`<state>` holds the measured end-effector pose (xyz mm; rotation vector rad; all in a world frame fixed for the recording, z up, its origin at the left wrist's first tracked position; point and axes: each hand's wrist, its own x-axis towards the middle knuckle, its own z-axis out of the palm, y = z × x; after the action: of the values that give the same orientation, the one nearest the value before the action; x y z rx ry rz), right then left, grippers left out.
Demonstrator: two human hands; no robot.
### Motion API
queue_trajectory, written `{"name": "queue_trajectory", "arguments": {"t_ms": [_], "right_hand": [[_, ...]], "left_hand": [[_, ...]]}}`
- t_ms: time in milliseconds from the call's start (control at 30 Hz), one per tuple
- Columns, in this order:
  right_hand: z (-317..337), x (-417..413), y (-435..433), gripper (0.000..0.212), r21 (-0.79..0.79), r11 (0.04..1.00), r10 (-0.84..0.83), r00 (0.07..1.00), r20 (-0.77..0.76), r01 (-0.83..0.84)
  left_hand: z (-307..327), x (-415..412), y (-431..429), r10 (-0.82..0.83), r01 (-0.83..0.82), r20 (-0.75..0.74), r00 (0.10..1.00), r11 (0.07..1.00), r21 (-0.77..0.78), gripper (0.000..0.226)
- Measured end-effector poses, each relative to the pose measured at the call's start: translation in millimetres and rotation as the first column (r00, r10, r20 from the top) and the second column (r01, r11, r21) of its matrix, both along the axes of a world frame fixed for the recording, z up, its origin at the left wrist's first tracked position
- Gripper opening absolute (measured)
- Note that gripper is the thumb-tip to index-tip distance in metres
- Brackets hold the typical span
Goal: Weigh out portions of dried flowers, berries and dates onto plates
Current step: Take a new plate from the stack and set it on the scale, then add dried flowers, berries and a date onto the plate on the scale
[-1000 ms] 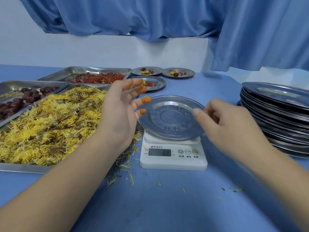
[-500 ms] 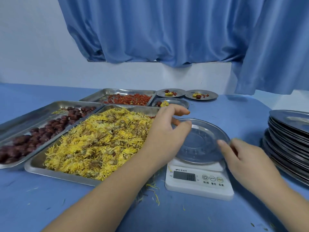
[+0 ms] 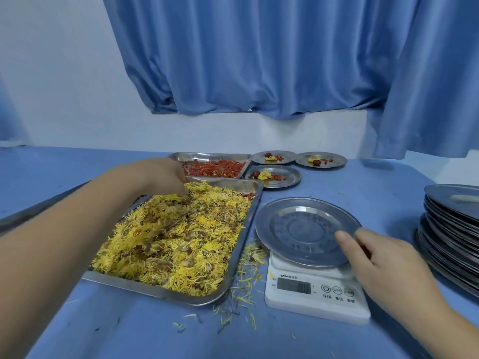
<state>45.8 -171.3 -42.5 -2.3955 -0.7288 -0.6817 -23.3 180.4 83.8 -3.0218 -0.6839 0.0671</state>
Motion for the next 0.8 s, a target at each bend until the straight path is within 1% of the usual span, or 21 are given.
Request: {"name": "queue_trajectory", "arguments": {"t_ms": [67, 133, 333, 400, 467, 533, 600, 700, 800], "right_hand": [[0, 0, 0, 0.054, 0.013, 1.000, 0.008, 1.000, -0.007, -0.007], [0, -1, 0, 0.053, 0.024, 1.000, 0.005, 1.000, -0.012, -0.005], [1, 0, -4, 0.054, 0.051, 0.999, -0.001, 1.000, -0.016, 0.002], [2, 0, -6, 0.054, 0.073, 0.997, -0.003, 1.000, -0.022, 0.004], [2, 0, -7, 0.054, 0.091, 0.996, 0.001, 0.999, -0.033, 0.002], [3, 0, -7, 0.054, 0.094, 0.996, 0.005, 0.999, -0.043, -0.001], [3, 0, -6, 0.053, 0.083, 0.996, 0.013, 0.999, -0.047, -0.009], [3, -2, -6, 0.052, 0.070, 0.997, 0.030, 0.998, -0.049, -0.027], [4, -3, -5, 0.052, 0.081, 0.996, 0.034, 0.998, -0.048, -0.030]], "left_hand": [[-7, 1, 5, 0.012, -0.012, -0.089, 0.996, 1.000, 0.003, 0.039], [-17, 4, 5, 0.026, -0.025, -0.083, 0.996, 1.000, 0.003, 0.040], [-35, 16, 10, 0.000, 0.003, 0.116, 0.993, 1.000, -0.026, 0.028], [-32, 16, 13, -0.010, 0.024, 0.156, 0.988, 0.996, -0.085, 0.024], [-27, 14, 16, -0.011, 0.057, 0.240, 0.971, 0.982, -0.182, 0.017], [-22, 11, 17, -0.004, 0.109, 0.348, 0.937, 0.953, -0.281, 0.008], [-18, 7, 17, 0.004, 0.171, 0.412, 0.911, 0.906, -0.388, 0.007], [-15, 3, 12, 0.055, 0.227, 0.445, 0.894, 0.801, -0.555, 0.007], [-17, 1, 2, 0.069, 0.276, 0.454, 0.888, 0.710, -0.648, 0.013]]}}
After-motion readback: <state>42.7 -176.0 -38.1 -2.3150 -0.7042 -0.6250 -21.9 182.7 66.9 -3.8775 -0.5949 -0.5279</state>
